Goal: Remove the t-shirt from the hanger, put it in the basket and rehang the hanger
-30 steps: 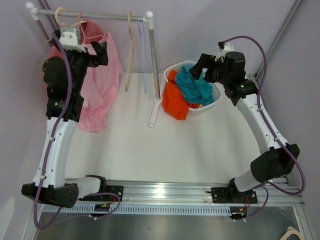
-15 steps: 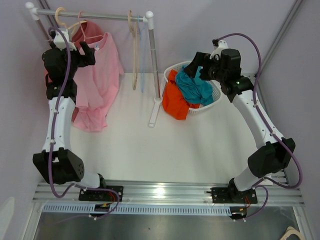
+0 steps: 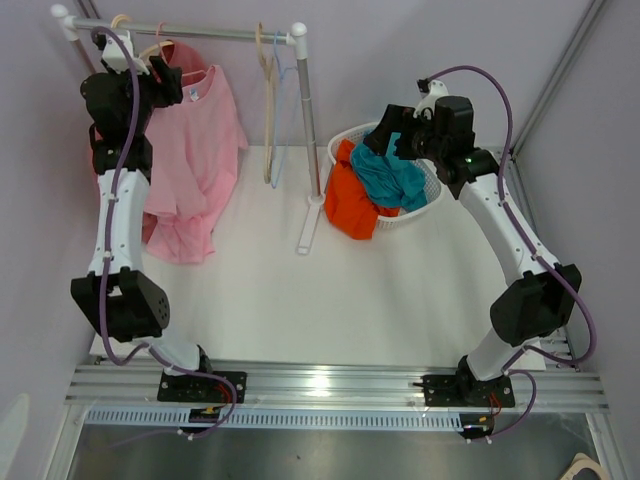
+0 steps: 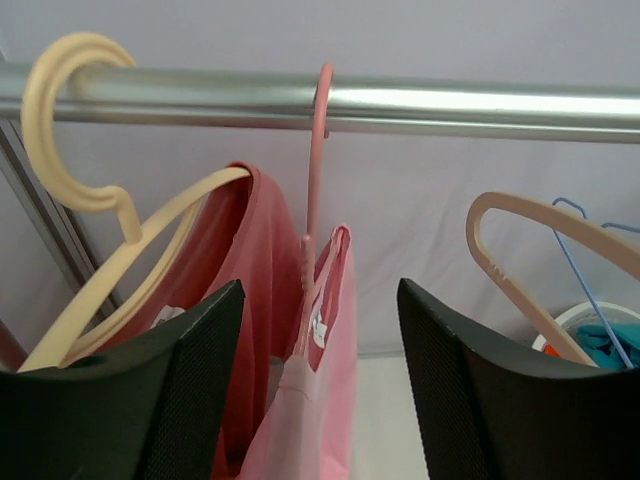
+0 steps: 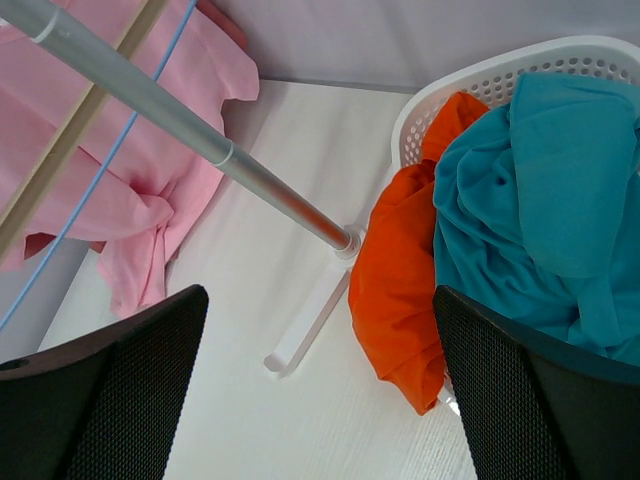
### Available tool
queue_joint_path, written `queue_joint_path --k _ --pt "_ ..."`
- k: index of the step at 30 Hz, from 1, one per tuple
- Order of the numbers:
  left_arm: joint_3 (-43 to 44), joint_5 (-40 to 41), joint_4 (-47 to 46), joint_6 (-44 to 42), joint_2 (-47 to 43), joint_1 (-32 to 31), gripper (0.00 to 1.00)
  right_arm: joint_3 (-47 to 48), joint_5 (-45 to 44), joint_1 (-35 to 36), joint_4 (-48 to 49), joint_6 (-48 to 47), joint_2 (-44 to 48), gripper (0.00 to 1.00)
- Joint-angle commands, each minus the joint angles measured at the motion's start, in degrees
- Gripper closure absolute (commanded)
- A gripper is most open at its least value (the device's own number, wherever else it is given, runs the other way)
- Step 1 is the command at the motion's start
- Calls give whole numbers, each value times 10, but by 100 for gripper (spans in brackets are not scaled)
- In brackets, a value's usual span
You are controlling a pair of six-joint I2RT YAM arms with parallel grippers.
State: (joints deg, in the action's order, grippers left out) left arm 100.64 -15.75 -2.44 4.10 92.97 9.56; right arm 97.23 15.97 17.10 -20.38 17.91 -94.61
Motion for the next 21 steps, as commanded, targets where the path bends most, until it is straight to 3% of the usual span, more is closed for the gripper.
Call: queue_joint_path --k 1,7,13,14,19,21 --pt "13 -7 -31 6 13 5 35 28 6 -2 18 -12 -7 0" --pt "67 4 -24 5 62 6 37 39 9 -3 22 -15 -15 1" --pt "111 18 -19 7 90 6 63 41 6 -3 14 -20 -12 0" --pt "134 18 -11 6 101 6 74 41 6 -3 15 -21 -12 1" --pt "181 14 9 16 128 5 97 38 8 -2 11 -18 -13 1" --pt "184 5 -6 21 124 5 99 33 6 -1 9 -18 -10 1"
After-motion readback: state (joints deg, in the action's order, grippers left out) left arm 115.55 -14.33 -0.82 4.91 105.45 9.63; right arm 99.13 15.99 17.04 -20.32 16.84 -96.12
